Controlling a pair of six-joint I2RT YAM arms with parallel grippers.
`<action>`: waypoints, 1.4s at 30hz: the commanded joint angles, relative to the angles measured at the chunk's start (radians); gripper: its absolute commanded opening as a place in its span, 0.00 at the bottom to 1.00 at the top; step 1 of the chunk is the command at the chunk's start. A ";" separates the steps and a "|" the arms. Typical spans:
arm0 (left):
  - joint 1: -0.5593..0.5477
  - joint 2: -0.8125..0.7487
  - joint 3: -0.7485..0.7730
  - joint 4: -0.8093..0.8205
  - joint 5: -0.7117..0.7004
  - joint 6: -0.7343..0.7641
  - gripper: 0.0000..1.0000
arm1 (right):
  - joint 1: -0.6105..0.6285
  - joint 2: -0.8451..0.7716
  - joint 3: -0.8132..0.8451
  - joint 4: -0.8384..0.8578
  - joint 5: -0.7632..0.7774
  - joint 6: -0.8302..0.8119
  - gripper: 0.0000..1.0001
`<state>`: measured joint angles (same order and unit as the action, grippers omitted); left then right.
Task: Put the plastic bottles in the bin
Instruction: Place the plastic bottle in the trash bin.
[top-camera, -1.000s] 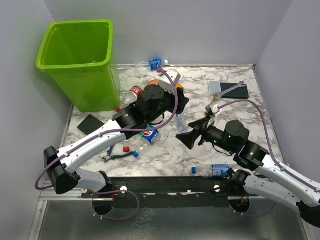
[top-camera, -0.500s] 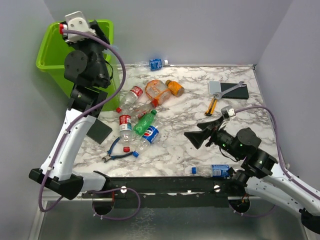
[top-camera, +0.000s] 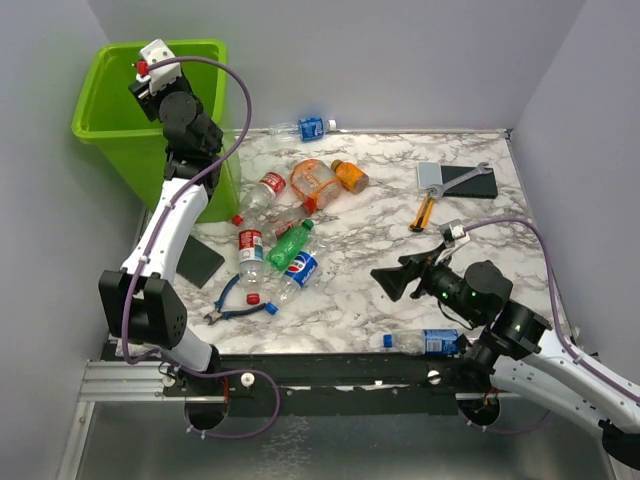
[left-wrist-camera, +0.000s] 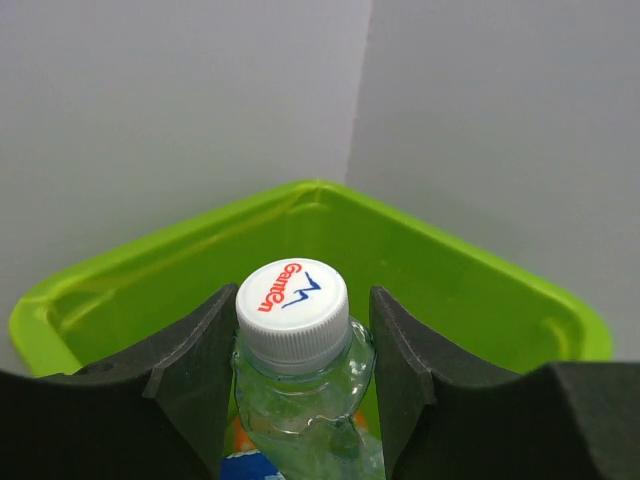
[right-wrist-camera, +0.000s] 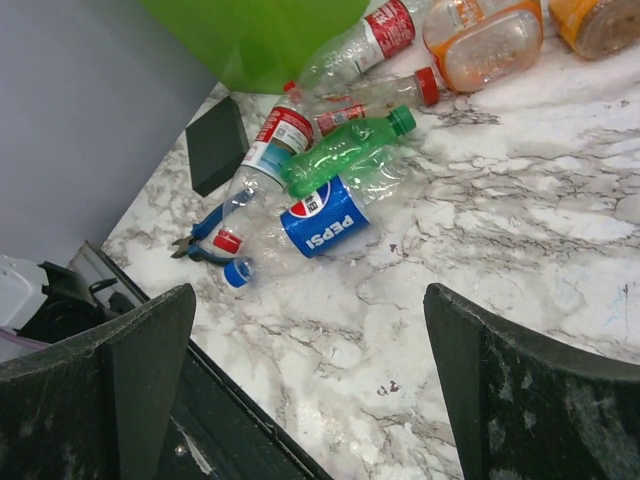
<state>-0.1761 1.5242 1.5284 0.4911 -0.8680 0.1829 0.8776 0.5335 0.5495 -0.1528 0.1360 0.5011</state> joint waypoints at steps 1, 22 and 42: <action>0.027 0.007 -0.018 0.155 -0.135 0.099 0.00 | 0.004 -0.016 -0.025 -0.043 0.062 0.021 1.00; -0.109 0.011 0.104 0.149 -0.286 0.320 0.99 | 0.004 -0.001 0.012 -0.100 0.211 0.076 1.00; -0.828 -0.374 -0.520 -0.567 0.550 -0.346 0.99 | 0.001 0.328 0.151 -0.504 0.367 0.370 1.00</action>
<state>-1.0073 1.2633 1.2205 0.0620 -0.6548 0.1108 0.8776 0.8684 0.7231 -0.5049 0.4606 0.6674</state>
